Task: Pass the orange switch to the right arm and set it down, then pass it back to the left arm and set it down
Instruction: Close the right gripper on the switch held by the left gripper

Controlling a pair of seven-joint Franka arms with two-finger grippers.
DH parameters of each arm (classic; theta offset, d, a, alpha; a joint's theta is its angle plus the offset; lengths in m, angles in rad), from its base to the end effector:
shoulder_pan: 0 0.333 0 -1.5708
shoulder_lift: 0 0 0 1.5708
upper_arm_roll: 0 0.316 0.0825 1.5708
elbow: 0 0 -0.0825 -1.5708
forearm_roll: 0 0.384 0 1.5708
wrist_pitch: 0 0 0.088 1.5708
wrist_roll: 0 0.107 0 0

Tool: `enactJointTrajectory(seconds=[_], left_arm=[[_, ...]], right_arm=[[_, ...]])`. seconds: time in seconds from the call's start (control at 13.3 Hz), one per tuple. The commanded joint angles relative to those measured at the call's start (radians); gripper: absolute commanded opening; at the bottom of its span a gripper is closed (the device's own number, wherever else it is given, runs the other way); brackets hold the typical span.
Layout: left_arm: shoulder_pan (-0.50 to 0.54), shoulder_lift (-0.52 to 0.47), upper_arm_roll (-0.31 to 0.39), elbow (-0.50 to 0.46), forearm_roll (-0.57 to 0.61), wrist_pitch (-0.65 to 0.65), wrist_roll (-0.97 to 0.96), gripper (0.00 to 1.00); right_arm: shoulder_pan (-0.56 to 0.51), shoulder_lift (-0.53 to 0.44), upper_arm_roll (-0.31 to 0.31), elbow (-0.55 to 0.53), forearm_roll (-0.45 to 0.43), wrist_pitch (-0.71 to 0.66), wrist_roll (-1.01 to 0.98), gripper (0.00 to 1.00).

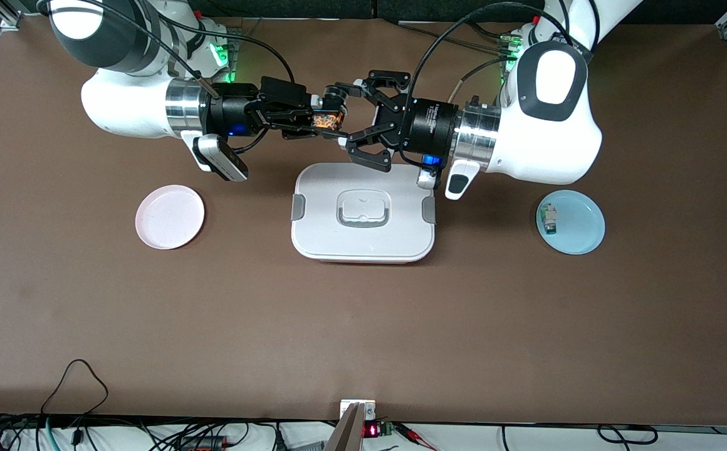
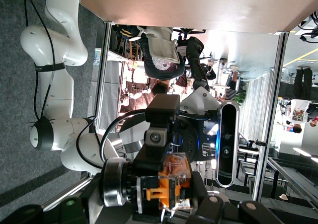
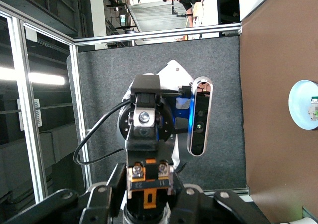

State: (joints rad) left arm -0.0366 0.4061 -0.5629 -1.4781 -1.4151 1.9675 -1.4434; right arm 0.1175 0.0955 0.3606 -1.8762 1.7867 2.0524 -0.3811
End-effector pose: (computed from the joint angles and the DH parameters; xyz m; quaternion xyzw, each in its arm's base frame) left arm 0.5775 -0.3850 0.5523 0.5319 0.4863 -0.5671 0.3988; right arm 0.5286 0.3249 0.5321 -0.6963 0.0456 0.0126 0.7162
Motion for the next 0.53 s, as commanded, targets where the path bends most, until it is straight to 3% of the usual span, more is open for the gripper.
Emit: enactJointTrajectory(seconds=[0.0, 0.15, 0.23, 0.3, 0.38, 0.45], left_arm=[[-0.003, 0.014, -0.002, 0.019, -0.015, 0.001, -0.009, 0.0], [-0.002, 0.014, -0.002, 0.019, -0.01, -0.001, -0.006, 0.0], [-0.002, 0.014, -0.002, 0.019, -0.016, -0.001, -0.011, 0.05], [0.0, 0.023, -0.002, 0.019, -0.022, -0.006, -0.018, 0.25], [0.003, 0.023, -0.002, 0.019, -0.018, -0.006, -0.031, 0.77], [0.003, 0.023, -0.002, 0.021, -0.007, -0.007, -0.031, 1.0]], right_arm=[[-0.006, -0.017, 0.008, -0.011, 0.005, 0.009, -0.027, 0.31], [-0.006, -0.025, 0.008, -0.011, 0.003, 0.009, -0.035, 0.31], [-0.007, -0.025, 0.008, -0.012, 0.003, 0.009, -0.053, 0.31], [-0.007, -0.025, 0.008, -0.014, 0.003, 0.009, -0.068, 0.31], [-0.007, -0.025, 0.008, -0.014, 0.003, 0.009, -0.071, 0.31], [-0.007, -0.025, 0.008, -0.014, 0.003, 0.012, -0.071, 0.31]])
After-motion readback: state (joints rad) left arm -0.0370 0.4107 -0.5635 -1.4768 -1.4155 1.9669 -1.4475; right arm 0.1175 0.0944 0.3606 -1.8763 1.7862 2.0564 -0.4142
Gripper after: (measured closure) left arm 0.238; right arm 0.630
